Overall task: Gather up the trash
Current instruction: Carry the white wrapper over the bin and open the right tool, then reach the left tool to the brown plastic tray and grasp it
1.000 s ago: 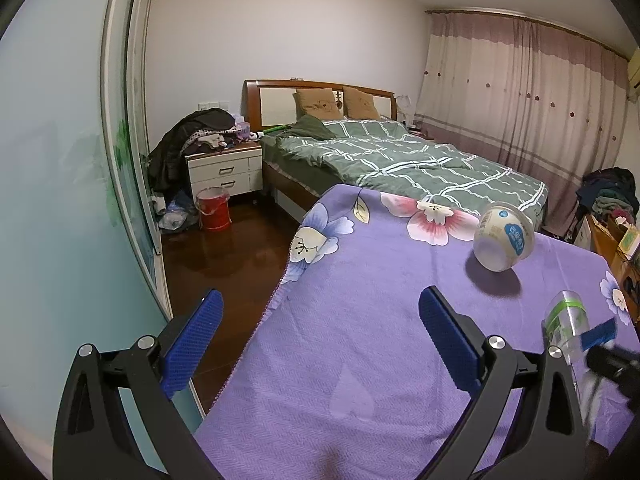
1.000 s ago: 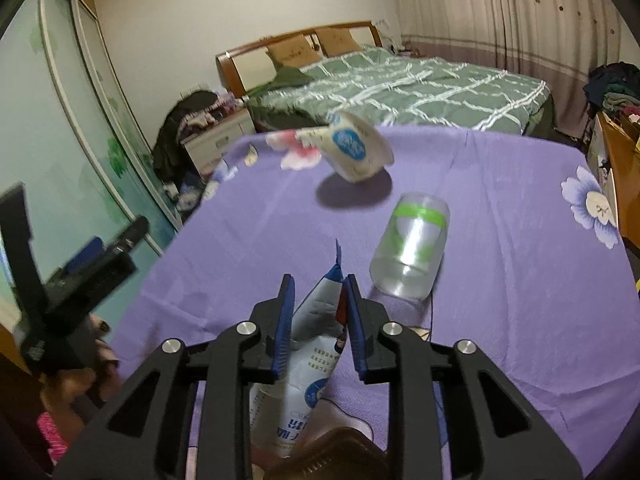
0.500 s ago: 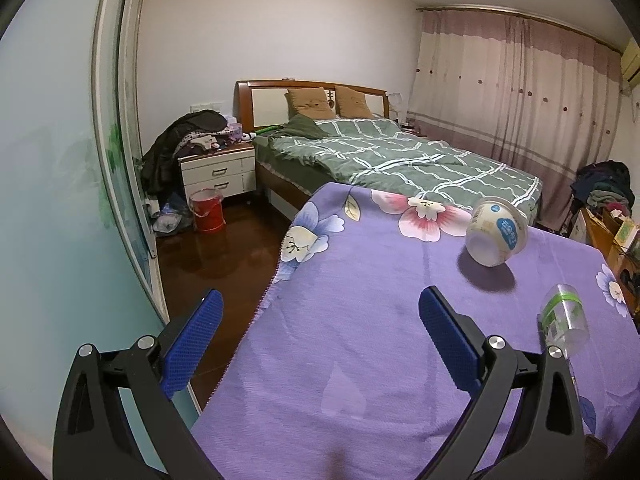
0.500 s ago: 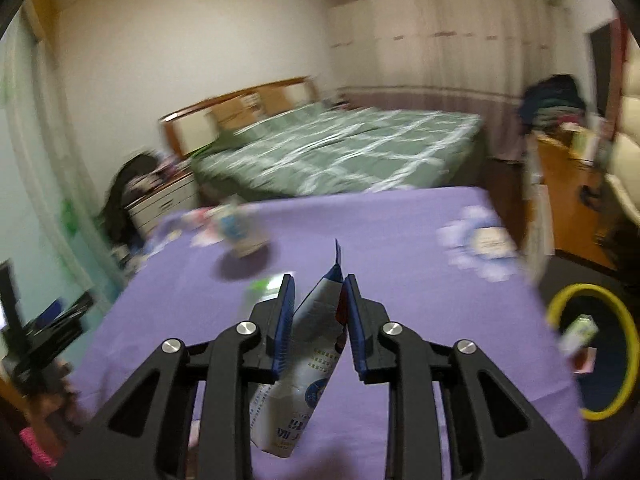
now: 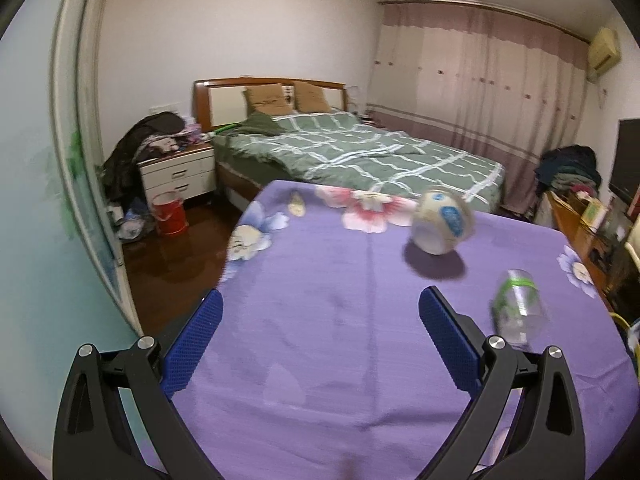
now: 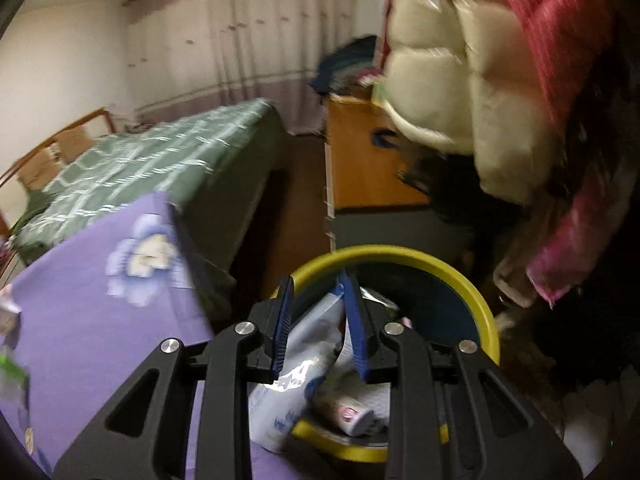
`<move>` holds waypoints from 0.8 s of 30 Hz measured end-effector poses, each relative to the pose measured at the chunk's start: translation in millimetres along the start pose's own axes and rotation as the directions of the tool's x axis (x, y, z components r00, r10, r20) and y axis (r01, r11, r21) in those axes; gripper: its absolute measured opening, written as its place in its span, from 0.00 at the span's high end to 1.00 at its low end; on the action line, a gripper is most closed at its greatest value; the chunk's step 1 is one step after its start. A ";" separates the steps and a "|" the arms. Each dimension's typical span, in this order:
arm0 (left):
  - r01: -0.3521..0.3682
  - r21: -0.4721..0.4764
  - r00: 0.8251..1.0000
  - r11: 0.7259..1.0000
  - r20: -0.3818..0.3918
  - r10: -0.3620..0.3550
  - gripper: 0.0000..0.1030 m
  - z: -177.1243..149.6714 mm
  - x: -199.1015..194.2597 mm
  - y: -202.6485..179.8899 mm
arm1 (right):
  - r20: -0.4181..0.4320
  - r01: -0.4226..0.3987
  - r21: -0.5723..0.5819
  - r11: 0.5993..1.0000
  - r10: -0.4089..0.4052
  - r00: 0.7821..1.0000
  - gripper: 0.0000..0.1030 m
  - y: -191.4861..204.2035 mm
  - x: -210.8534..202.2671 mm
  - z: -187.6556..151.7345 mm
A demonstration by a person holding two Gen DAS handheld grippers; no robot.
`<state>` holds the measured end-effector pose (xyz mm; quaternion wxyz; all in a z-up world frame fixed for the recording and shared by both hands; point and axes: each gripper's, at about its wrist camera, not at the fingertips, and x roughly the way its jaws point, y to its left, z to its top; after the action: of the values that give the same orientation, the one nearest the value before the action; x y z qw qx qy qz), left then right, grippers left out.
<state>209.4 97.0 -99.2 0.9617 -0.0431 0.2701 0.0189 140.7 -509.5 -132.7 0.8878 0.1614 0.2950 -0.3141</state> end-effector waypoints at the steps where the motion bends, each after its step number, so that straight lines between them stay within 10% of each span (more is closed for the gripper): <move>1: 0.011 0.005 1.000 1.000 0.001 -0.011 0.06 0.6 -2.4 -3.5 | -0.011 0.015 0.009 1.000 -0.015 1.000 0.75 -3.3 4.3 0.2; 16: 0.240 0.115 0.971 0.964 -0.022 -0.239 0.06 3.3 -52.0 -72.1 | 0.045 0.054 0.018 0.998 -0.055 0.997 0.63 -4.2 0.9 1.9; 24: 0.385 0.212 0.919 0.898 -0.179 -0.352 0.06 -25.5 -66.4 -116.0 | 0.062 0.027 -0.012 1.000 -0.027 0.998 0.59 5.5 -3.6 1.4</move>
<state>146.5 -21.7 -77.9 0.9250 0.0234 0.3221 -0.2001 142.6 -504.4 -128.9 0.8933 0.1420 0.2713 -0.3291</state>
